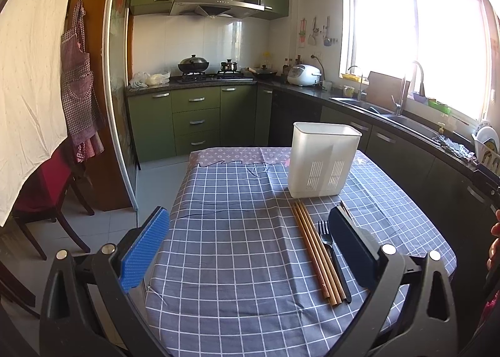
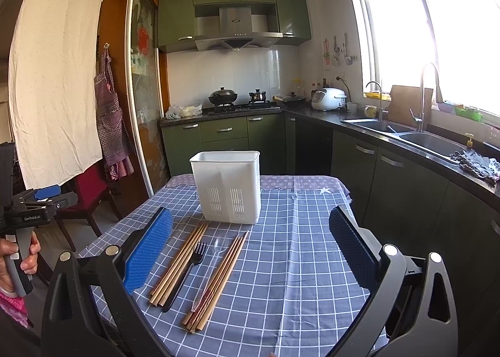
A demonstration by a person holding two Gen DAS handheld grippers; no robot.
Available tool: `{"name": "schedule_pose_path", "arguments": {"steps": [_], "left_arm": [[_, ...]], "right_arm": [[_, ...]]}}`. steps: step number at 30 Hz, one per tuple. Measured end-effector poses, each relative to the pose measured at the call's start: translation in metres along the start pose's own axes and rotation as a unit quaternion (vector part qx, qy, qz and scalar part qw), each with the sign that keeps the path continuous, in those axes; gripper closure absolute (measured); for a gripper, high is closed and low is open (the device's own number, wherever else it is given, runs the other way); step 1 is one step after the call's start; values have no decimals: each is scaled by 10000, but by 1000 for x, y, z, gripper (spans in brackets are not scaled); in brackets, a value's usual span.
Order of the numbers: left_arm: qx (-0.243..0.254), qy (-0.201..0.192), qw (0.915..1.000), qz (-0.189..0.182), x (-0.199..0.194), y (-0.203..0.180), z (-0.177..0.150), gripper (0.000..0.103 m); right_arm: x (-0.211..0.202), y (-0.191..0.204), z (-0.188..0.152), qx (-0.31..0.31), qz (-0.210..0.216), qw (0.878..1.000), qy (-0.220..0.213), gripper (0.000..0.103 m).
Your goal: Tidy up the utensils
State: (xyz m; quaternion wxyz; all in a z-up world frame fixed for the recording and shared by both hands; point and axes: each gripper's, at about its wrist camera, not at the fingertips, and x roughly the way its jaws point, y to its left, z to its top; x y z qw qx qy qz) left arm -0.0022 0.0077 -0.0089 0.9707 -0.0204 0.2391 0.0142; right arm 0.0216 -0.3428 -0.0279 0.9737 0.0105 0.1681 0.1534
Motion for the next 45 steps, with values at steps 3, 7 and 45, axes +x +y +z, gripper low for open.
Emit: {"name": "schedule_pose_path", "arguments": {"steps": [3, 7, 45], "left_arm": [[-3, 18, 10000, -6, 3, -1, 1, 6], [15, 35, 10000, 14, 4, -1, 1, 6], [61, 127, 9999, -4, 11, -2, -1, 6]], "right_arm": [[2, 0, 0, 12, 1, 10000, 22, 4], [5, -1, -1, 28, -3, 10000, 50, 4], [11, 1, -3, 21, 19, 9999, 169, 4]]}}
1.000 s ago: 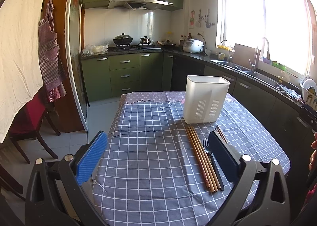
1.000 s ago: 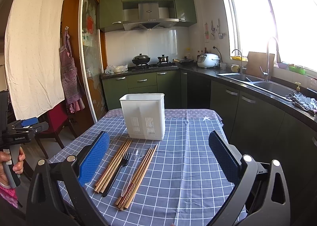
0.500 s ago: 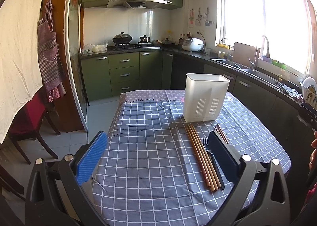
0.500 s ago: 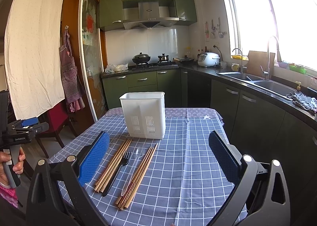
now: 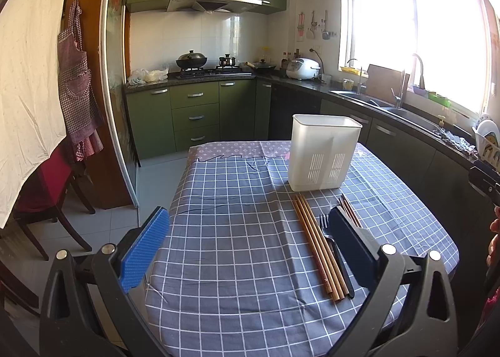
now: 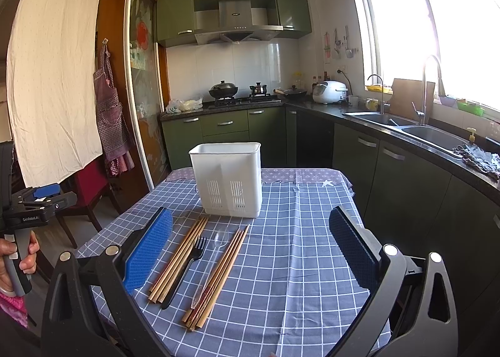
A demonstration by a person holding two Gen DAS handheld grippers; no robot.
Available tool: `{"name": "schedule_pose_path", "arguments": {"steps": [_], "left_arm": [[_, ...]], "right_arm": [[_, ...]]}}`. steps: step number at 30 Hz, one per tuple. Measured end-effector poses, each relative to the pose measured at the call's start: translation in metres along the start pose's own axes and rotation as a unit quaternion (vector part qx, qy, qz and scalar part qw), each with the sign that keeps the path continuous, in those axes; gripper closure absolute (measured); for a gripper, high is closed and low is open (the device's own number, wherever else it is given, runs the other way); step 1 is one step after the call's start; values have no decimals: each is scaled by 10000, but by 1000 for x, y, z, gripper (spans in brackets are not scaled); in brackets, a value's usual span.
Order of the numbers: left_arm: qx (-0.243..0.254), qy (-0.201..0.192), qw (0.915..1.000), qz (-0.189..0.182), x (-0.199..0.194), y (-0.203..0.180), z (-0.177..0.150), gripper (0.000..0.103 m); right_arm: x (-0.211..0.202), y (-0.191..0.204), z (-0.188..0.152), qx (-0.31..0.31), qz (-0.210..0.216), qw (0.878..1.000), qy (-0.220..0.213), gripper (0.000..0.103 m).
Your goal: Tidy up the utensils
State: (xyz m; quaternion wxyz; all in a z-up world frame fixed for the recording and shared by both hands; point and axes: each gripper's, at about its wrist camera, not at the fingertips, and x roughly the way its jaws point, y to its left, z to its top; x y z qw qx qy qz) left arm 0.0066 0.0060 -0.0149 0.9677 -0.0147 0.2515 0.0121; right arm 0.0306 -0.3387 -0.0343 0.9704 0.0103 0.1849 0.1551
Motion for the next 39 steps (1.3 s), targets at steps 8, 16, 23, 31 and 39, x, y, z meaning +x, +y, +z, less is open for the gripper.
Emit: {"name": "schedule_pose_path", "arguments": {"steps": [8, 16, 23, 31, 39], "left_arm": [[-40, 321, 9994, -126, 16, 1, 3, 6], [-72, 1569, 9874, -193, 83, -4, 17, 6], [-474, 2915, 9501, -1009, 147, -41, 16, 12], [-502, 3919, 9087, -1347, 187, -97, -3, 47], [-340, 4313, 8930, -1241, 211, -123, -14, 70]], "right_arm": [[23, -17, 6, 211, 133, 9982, 539, 4], [100, -42, 6, 210, -38, 9787, 2041, 4], [160, -59, 4, 613, 145, 9546, 2911, 4], [189, -71, -8, 1080, 352, 9329, 3417, 18], [190, -68, -21, 1009, 534, 9287, 3529, 19]]}}
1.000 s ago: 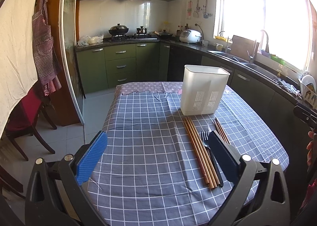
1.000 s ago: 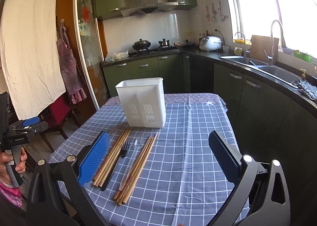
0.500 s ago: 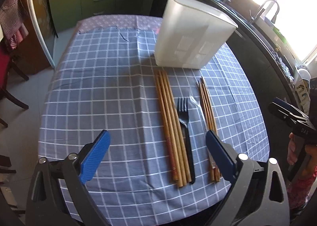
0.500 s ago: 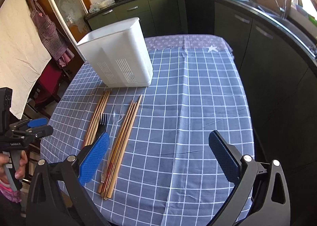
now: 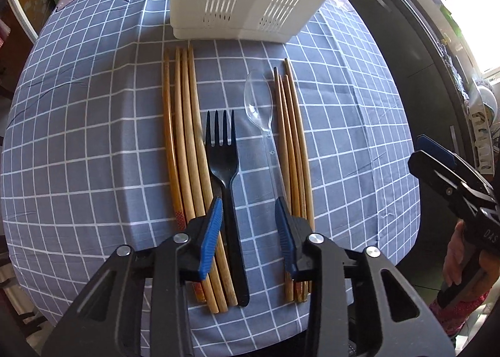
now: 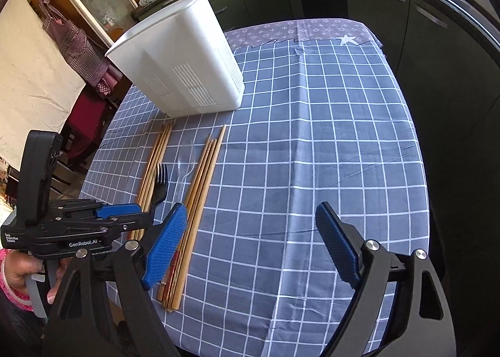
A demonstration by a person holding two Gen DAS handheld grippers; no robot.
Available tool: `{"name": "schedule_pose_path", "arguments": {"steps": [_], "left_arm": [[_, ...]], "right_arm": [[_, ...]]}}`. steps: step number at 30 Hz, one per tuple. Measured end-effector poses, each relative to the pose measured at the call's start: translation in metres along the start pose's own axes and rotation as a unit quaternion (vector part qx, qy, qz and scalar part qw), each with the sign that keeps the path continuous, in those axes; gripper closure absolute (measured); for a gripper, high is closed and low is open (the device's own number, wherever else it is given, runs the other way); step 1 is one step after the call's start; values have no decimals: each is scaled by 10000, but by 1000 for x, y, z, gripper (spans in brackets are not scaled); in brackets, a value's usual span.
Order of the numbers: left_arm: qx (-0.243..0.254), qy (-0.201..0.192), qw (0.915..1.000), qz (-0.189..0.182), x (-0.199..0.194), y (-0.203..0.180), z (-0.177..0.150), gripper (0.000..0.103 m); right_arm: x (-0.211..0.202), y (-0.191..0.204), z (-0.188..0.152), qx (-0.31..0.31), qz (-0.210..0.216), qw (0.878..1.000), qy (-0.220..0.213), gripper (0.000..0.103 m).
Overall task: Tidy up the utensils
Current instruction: 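Lower the left gripper onto the black fork and close on it, then lift the black fork with the left gripper while the right gripper grasps the clear spoon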
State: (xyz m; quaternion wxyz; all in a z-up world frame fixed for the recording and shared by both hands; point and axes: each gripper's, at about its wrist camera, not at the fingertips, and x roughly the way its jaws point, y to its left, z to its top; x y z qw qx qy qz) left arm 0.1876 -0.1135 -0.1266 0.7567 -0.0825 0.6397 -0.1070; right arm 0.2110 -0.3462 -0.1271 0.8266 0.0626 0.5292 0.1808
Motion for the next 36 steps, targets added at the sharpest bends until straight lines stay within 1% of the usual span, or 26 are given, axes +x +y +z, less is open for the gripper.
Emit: {"name": "schedule_pose_path", "arguments": {"steps": [3, 5, 10, 11, 14, 17, 19, 20, 23, 25, 27, 29, 31, 34, 35, 36], "left_arm": [[-2, 100, 9999, 136, 6, 0, 4, 78], [-28, 132, 9997, 225, 10, 1, 5, 78], [-19, 190, 9989, 431, 21, -1, 11, 85], [23, 167, 9986, 505, 22, -4, 11, 87], [121, 146, 9977, 657, 24, -10, 12, 88], [234, 36, 9965, 807, 30, -21, 12, 93], [219, -21, 9971, 727, 30, -24, 11, 94], [213, -50, 9974, 680, 30, -24, 11, 94], [244, -306, 9981, 471, 11, -20, 8, 94], [290, -646, 9968, 362, -9, -20, 8, 94], [338, -1039, 9934, 349, -32, -18, 6, 94], [359, -1331, 9900, 313, -52, -14, 4, 94], [344, -1552, 9868, 306, -68, -3, 3, 94], [342, -1829, 9818, 390, -84, 12, -4, 94], [360, -1895, 9803, 431, -88, 16, -6, 94], [381, -1948, 9790, 474, -93, 20, -10, 94]], "right_arm": [[1, -3, -1, -10, 71, 10000, 14, 19], [2, -3, -2, -27, 85, 10000, 3, 19], [3, -4, -4, -60, 162, 9998, 24, 19], [4, -3, -5, -79, 162, 9998, 30, 19], [5, -4, -5, -96, 152, 9998, 52, 19], [5, -3, -4, -106, 120, 9999, 59, 19], [6, -2, -3, -129, 114, 9998, 100, 19], [8, -2, -2, -104, 127, 9997, 200, 18], [13, -2, 2, 29, 334, 9981, 515, 18], [16, 4, 7, -22, 361, 9973, 645, 18], [19, 15, 13, -113, 387, 9966, 723, 19], [24, 28, 20, -187, 343, 9961, 793, 24], [34, 45, 27, -305, 291, 9942, 986, 53], [54, 68, 34, -383, 279, 9908, 1265, 68], [61, 75, 36, -418, 228, 9898, 1344, 70], [68, 83, 38, -461, 170, 9888, 1407, 75]]}}
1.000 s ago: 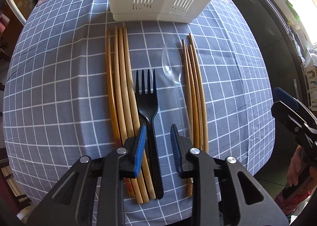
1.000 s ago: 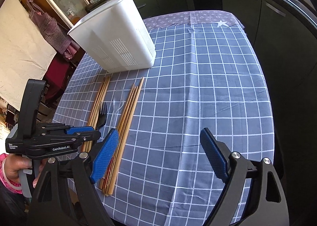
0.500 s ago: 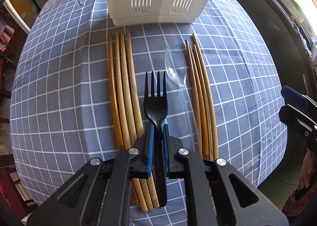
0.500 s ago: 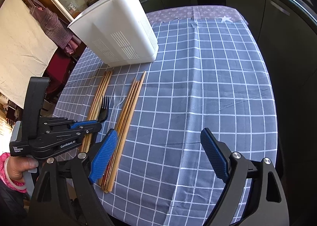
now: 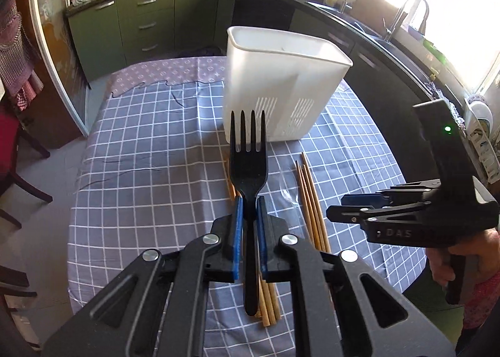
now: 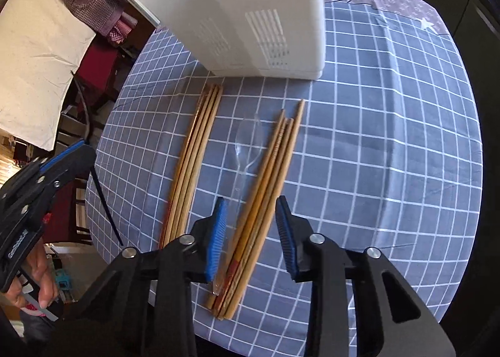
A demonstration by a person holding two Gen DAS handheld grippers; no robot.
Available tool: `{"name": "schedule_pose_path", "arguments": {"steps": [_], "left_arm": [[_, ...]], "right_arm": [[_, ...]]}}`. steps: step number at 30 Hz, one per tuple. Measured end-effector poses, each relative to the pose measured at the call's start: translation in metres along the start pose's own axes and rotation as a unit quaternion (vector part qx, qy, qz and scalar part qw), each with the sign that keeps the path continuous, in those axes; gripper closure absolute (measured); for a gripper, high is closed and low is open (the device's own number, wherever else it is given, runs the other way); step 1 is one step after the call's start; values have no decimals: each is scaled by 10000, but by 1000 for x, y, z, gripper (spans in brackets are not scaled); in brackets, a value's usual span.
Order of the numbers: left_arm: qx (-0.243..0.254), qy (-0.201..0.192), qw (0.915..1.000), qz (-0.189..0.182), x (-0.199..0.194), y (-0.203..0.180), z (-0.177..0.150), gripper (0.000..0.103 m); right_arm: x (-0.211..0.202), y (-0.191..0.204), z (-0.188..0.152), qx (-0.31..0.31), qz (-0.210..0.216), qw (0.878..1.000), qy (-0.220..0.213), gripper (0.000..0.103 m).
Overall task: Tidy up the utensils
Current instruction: 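Lift the black fork with the left gripper while the right gripper grasps the clear spoon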
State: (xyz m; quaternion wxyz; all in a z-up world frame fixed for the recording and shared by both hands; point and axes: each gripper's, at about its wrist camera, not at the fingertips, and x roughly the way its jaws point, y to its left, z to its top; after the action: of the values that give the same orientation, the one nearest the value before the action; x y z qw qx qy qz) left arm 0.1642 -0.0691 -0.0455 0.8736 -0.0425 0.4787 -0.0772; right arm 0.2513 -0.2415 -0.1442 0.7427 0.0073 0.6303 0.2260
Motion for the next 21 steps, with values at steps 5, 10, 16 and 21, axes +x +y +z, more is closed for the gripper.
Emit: {"name": "schedule_pose_path", "arguments": {"steps": [5, 10, 16, 21], "left_arm": [[16, -44, 10000, -9, -10, 15, -8, 94], [44, -43, 10000, -73, -13, 25, -12, 94], [122, -97, 9998, -116, -15, 25, -15, 94], [160, -142, 9997, -105, -17, 25, -15, 94]], "right_arm": [[23, 26, 17, -65, -325, 9990, 295, 81], [42, 36, 25, -35, -746, 9957, 550, 81], [57, 38, 25, 22, -923, 9933, 699, 83], [65, 40, 26, -90, -936, 9935, 647, 93]]}}
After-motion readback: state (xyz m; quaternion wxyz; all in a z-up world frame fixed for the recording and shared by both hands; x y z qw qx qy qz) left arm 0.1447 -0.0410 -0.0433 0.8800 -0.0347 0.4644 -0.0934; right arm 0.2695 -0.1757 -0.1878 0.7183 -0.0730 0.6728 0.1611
